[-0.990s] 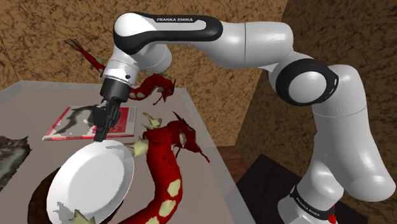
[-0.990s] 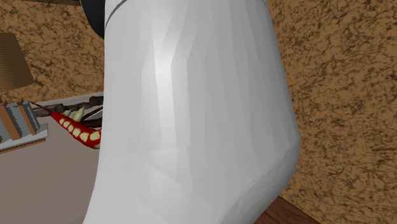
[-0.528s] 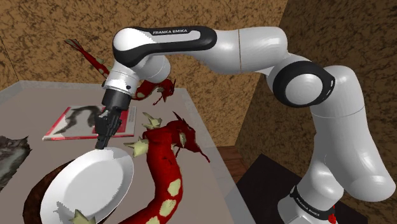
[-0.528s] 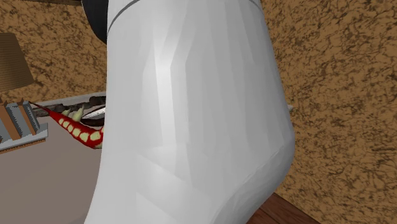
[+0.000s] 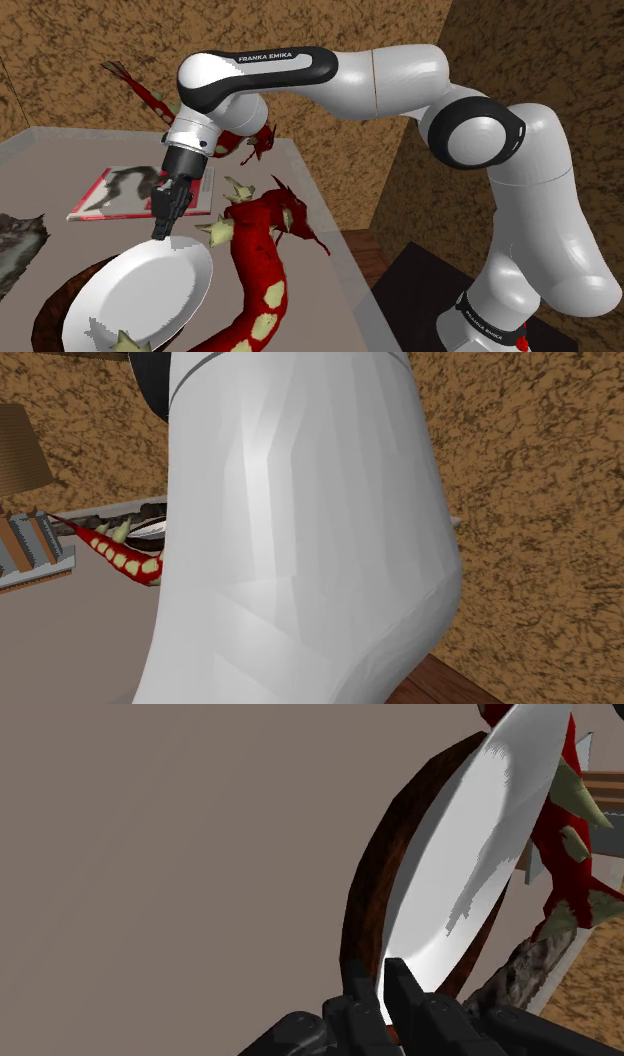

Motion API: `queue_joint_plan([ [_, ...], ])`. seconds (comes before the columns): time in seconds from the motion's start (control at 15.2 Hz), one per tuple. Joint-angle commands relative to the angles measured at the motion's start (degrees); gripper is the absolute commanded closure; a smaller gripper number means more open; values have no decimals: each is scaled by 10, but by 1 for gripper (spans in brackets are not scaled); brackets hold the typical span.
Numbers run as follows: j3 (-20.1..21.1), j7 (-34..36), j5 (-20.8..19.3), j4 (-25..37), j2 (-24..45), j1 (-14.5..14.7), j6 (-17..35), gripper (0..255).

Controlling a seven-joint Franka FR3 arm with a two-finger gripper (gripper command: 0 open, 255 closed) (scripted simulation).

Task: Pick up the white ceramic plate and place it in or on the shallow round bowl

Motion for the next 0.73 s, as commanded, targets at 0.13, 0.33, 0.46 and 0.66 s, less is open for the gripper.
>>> queue_joint_plan([
  [0.13, 1, -1, 0, -2, 0, 1, -1, 0],
  [0.33, 1, -1, 1, -3, 0, 1, -1, 0],
  [0.46, -1, 2, -2, 9, -1, -4, -16, 0],
  [0.66, -6, 10, -7, 43, -5, -22, -59, 0],
])
